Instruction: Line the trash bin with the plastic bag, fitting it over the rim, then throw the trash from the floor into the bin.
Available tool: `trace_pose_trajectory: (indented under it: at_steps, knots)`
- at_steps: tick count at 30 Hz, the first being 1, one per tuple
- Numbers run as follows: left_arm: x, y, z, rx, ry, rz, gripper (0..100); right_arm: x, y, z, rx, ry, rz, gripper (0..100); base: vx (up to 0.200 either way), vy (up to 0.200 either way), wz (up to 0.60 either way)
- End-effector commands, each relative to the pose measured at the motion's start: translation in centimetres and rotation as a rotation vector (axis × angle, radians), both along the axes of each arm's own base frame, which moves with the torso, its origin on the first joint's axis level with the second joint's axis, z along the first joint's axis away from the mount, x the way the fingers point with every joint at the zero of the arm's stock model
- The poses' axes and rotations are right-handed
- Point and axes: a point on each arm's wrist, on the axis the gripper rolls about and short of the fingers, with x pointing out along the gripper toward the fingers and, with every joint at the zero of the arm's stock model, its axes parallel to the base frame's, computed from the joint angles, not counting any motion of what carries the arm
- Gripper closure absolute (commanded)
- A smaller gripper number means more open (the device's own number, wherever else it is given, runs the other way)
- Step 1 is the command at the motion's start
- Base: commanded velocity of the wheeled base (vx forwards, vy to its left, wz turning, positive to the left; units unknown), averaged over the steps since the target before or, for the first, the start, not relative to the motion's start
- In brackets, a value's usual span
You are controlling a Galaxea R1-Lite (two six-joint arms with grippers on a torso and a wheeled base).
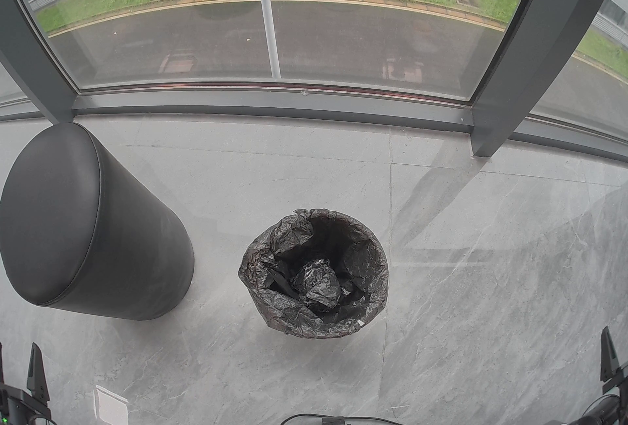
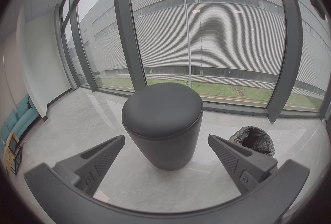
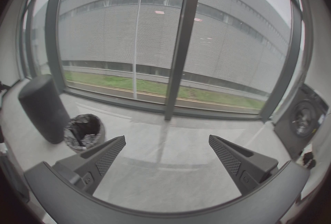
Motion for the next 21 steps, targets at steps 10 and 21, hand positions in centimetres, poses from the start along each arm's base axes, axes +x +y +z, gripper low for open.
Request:
trace_pose_trajectory:
  at_steps: [10, 21]
  knots:
    - [0.53, -0.20, -1.57, -0.016, 0.058, -0.095, 0, -0.08, 0.63, -0.46, 0.025, 0.035, 0.277, 0, 0.000, 0.000, 0.00]
    - [0.56, -0.45, -1.62, 0.034, 0.069, -0.213, 0, -0.11, 0.74, -0.42, 0.030, 0.034, 0.334, 0, 0.000, 0.000, 0.00]
